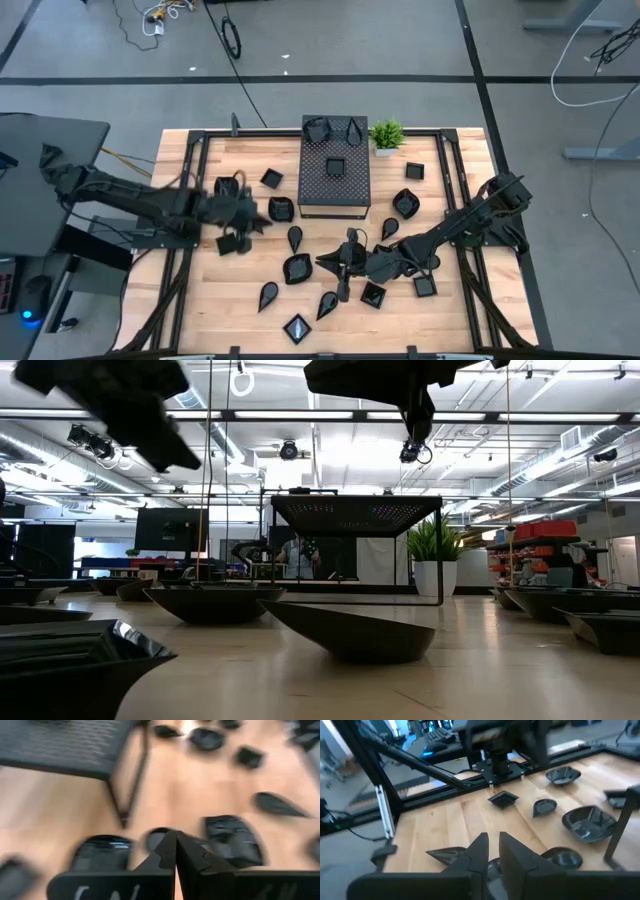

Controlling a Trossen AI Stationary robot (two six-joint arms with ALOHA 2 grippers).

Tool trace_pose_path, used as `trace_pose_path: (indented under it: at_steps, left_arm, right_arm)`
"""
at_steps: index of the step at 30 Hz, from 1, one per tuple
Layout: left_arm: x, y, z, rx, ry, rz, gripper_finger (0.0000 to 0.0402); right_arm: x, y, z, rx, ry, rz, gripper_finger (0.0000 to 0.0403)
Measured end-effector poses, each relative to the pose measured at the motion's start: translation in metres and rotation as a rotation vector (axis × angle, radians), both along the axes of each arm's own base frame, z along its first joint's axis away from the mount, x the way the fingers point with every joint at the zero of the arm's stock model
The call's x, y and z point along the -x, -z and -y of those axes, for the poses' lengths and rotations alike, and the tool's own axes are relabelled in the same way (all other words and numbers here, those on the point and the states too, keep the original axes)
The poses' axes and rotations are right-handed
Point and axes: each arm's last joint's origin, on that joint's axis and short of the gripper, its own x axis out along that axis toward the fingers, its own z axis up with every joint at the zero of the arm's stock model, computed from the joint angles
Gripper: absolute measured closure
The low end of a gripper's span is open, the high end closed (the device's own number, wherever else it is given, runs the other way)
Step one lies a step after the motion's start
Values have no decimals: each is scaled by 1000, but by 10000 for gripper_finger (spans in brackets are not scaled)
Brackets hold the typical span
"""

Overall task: Pick & Place Mini shaped plates
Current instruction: Stack the black square-shaped plate on top of the black square-shaped plate on the shelf

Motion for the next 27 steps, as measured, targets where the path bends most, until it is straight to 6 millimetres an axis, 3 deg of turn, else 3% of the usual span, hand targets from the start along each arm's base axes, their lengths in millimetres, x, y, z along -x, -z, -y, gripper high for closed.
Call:
trace_pose_path:
  at_steps: [4, 9, 14, 21, 27]
  left_arm:
    - [11, 33, 20, 66, 57, 105, 393]
    - [24, 58, 29, 94, 48, 167, 387]
    - [28, 65, 28, 81, 7, 172, 386]
    - [28, 66, 27, 72, -20, 177, 386]
    - [28, 66, 27, 73, -20, 177, 386]
  right_arm:
    - [-6, -1, 11, -53, 46, 20, 353]
    - [-13, -6, 21, -214, 71, 48, 353]
    - [-33, -19, 6, -214, -11, 44, 353]
    - [-67, -18, -14, -195, -93, -177, 351]
    - [-86, -8, -39, -143, -397, -346, 323]
